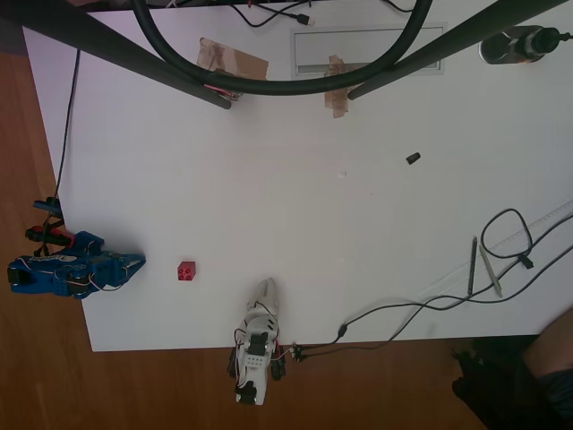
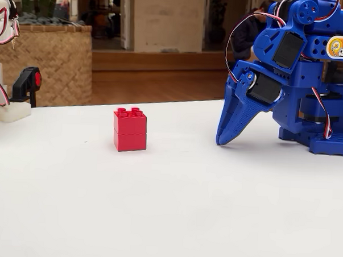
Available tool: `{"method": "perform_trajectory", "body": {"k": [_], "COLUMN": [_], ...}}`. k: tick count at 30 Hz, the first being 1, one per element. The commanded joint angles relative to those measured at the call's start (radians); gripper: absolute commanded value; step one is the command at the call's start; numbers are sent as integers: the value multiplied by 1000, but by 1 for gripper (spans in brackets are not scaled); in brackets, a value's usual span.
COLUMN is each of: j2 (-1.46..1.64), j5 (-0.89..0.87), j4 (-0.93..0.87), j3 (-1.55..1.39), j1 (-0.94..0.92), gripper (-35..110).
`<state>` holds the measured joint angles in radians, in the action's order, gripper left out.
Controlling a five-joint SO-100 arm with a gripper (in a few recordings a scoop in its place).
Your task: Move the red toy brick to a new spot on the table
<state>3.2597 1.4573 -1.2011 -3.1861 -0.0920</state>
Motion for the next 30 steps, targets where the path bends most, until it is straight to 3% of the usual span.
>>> {"method": "perform_trajectory", "body": {"k": [1, 11, 30], "j2": [80, 80, 80], "j5": [-193, -170, -183], "j4": [-8, -9, -9], "j3": [-35, -35, -35], "j1": [-92, 6, 11], "gripper": [0, 0, 0]}}
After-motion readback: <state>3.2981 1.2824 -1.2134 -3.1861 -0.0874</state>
